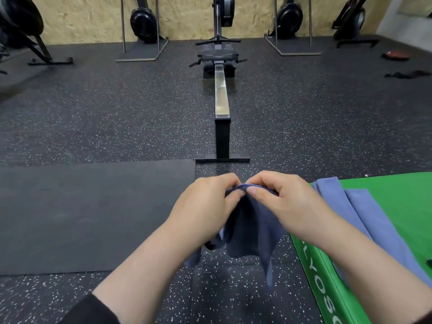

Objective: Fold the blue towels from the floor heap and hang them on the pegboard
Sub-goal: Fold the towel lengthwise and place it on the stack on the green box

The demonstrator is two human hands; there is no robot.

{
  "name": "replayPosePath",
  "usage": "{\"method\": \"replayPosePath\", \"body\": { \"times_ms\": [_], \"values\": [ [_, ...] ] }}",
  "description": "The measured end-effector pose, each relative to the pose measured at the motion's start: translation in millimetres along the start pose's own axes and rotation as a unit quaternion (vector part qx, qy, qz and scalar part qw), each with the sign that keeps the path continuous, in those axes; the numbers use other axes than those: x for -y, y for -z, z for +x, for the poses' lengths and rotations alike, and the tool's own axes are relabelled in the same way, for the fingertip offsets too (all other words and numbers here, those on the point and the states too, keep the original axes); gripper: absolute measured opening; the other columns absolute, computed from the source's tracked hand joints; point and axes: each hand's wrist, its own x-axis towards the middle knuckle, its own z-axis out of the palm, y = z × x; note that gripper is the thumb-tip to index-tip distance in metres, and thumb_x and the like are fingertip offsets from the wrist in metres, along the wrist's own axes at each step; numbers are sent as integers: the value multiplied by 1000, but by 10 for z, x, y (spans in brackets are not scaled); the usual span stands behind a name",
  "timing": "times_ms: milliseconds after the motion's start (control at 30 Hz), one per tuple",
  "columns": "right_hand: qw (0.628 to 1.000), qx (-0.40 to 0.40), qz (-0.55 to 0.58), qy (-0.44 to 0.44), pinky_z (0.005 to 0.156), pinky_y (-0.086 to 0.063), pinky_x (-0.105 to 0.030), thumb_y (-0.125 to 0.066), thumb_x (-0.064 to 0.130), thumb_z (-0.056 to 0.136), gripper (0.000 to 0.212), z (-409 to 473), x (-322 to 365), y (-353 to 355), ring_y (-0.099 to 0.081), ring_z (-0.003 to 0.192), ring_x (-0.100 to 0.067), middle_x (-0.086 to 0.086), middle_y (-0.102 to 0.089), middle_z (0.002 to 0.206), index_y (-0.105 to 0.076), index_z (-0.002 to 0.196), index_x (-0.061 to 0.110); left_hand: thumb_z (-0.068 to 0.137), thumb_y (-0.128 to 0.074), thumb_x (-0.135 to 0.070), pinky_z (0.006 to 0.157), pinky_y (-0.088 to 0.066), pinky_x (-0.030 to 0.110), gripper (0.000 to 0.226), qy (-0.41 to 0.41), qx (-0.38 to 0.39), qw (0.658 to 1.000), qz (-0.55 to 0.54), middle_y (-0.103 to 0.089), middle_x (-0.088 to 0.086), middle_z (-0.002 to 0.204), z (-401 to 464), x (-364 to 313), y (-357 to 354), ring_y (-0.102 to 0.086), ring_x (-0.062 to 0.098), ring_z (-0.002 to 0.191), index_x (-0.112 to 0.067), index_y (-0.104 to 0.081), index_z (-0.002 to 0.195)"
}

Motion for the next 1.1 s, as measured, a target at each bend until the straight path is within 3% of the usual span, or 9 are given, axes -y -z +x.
{"method": "replayPosePath", "body": {
  "times_ms": [200,267,333,433,533,767,867,967,1100],
  "values": [
    [998,-25,35,-54,57,-31,-31,-67,34,94,33,9,-20,55,-35,56,-6,10,-43,58,-62,72,9,95,-61,-36,65,-49,29,13,69,-41,993,-80,-64,-16,66,52,75,43,-61,8,69,-35,-64,82],
    [992,-43,94,-78,58,-29,-32,-65,40,94,42,9,-18,42,-34,58,-9,7,-39,59,-55,67,10,93,-66,-40,70,-44,25,5,94,-66,987,-109,-68,-19,81,54,52,59,-65,6,83,-36,-68,95],
    [978,-49,172,-108,63,-34,-35,-65,48,91,41,14,-26,32,-39,61,-14,3,-44,61,-57,65,16,89,-72,-44,79,-41,23,25,137,-98,975,-145,-67,-15,97,37,21,112,-63,3,95,-33,-68,111],
    [962,-45,224,-147,64,-38,-40,-66,40,94,36,6,-39,31,-43,64,-18,-3,-49,64,-63,67,17,87,-68,-29,66,-39,26,20,147,-115,963,-194,-61,-5,67,50,89,149,-50,11,59,-16,-66,72],
    [946,-39,272,-173,67,-44,-37,-64,28,98,30,1,-25,23,-49,68,-20,-8,-57,70,-68,71,14,85,-64,-21,62,-35,30,23,175,-122,957,-197,-55,-1,60,33,95,154,-39,15,62,-9,-67,66],
    [918,21,337,-206,85,-57,-40,-51,10,103,26,-30,55,12,-60,57,-8,-1,-67,66,-71,86,8,95,-65,-28,66,-47,34,24,141,-217,924,-281,-67,-5,66,59,72,97,-53,8,62,-19,-72,74],
    [910,15,351,-221,89,-57,-45,-51,12,103,25,-22,65,-46,-65,79,-21,-19,-75,91,-73,99,1,95,-64,-24,69,-51,28,21,112,-184,930,-299,-72,-3,71,-3,-81,50,-59,5,64,-20,-74,76],
    [897,6,381,-222,76,-58,-32,-47,7,103,26,-12,110,-102,-62,82,-22,-21,-71,94,-67,105,-10,94,-67,-24,72,-49,21,18,84,-170,943,-275,-72,-9,80,-60,-207,-45,-64,2,74,-23,-76,79],
    [860,10,459,-223,93,-55,-43,-42,2,102,29,-9,164,-136,-65,93,-25,-22,-70,99,-68,112,-7,93,-70,-22,69,-40,10,19,38,-154,958,-237,-67,-16,83,-70,-280,-136,-63,0,82,-35,-77,81]
  ]
}}
